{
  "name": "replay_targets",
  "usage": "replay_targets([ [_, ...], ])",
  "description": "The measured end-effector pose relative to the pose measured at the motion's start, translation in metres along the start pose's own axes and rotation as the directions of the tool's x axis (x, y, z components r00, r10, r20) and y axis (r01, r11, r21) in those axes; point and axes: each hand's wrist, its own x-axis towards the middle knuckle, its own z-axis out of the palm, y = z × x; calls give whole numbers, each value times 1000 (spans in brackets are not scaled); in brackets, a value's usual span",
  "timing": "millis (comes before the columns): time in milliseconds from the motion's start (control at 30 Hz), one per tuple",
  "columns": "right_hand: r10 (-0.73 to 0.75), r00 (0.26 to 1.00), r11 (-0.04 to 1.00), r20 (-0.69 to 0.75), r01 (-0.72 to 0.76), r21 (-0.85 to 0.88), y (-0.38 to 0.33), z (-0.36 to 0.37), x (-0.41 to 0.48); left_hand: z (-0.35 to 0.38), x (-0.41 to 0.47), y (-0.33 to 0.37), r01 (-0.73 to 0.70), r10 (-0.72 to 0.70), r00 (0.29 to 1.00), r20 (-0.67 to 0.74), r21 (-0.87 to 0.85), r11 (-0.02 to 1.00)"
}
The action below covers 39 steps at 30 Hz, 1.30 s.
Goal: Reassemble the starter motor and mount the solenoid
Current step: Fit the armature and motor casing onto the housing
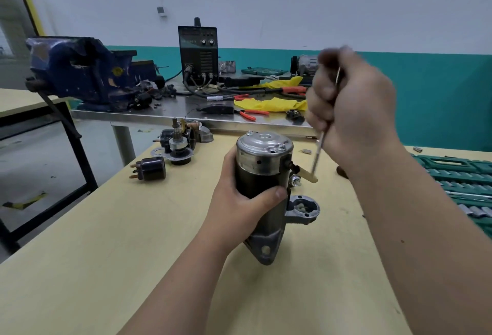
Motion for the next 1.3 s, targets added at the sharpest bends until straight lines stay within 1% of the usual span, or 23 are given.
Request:
replay_targets([
  [33,25,1000,981,6,-26,194,-6,9,2,1,0,1,-3,3,1000,3,1,1000],
  [67,43,999,953,14,-45,301,-10,18,3,2,0,1,-7,7,1000,4,1,1000],
  [100,50,999,941,14,-51,335,-11,27,3,2,-1,2,-12,12,1000,5,-1,1000],
  [200,33,999,947,-23,-24,320,-8,43,4,1,-1,2,-18,18,1000,6,-9,1000],
  [267,-2,999,945,-46,17,326,-10,45,6,0,-1,2,-13,13,1000,7,-12,1000],
  [333,-39,998,945,-39,49,323,-12,46,10,-1,0,1,-7,7,1000,9,-6,1000],
  [433,-45,998,976,50,34,215,-12,48,10,-1,0,-1,-8,8,1000,23,-1,1000],
  [533,-45,982,980,182,8,200,-10,46,8,-1,0,-1,-7,7,1000,22,-2,1000],
  [600,-29,964,990,264,-8,140,-2,47,2,-1,1,0,-7,7,1000,27,-16,1000],
  [633,-35,960,993,278,2,118,4,47,-1,-1,2,0,-6,7,999,33,-23,1000],
  [700,-59,971,984,232,17,178,10,45,-6,-2,3,0,-3,5,999,47,-30,1000],
  [800,-103,988,932,119,54,358,1,37,3,-3,3,-1,4,-2,998,63,-24,1000],
  [867,-122,988,922,93,78,379,-5,35,10,-2,3,-2,12,-11,998,65,-14,1000],
  [967,-76,985,957,153,29,288,2,40,10,-3,4,-2,19,-17,997,72,-20,1000],
  [1067,-31,972,996,235,10,90,14,46,3,-3,5,-1,14,-12,995,96,-14,1000],
  [1133,-14,963,998,269,31,-62,16,49,-1,-3,4,-1,8,-6,995,101,-24,1000],
  [1200,-27,956,960,292,106,-260,11,46,-3,-4,3,-2,2,0,995,98,-22,1000],
  [1300,-52,957,830,287,201,-521,-5,37,-6,-4,1,-4,6,-5,996,85,-18,1000],
])
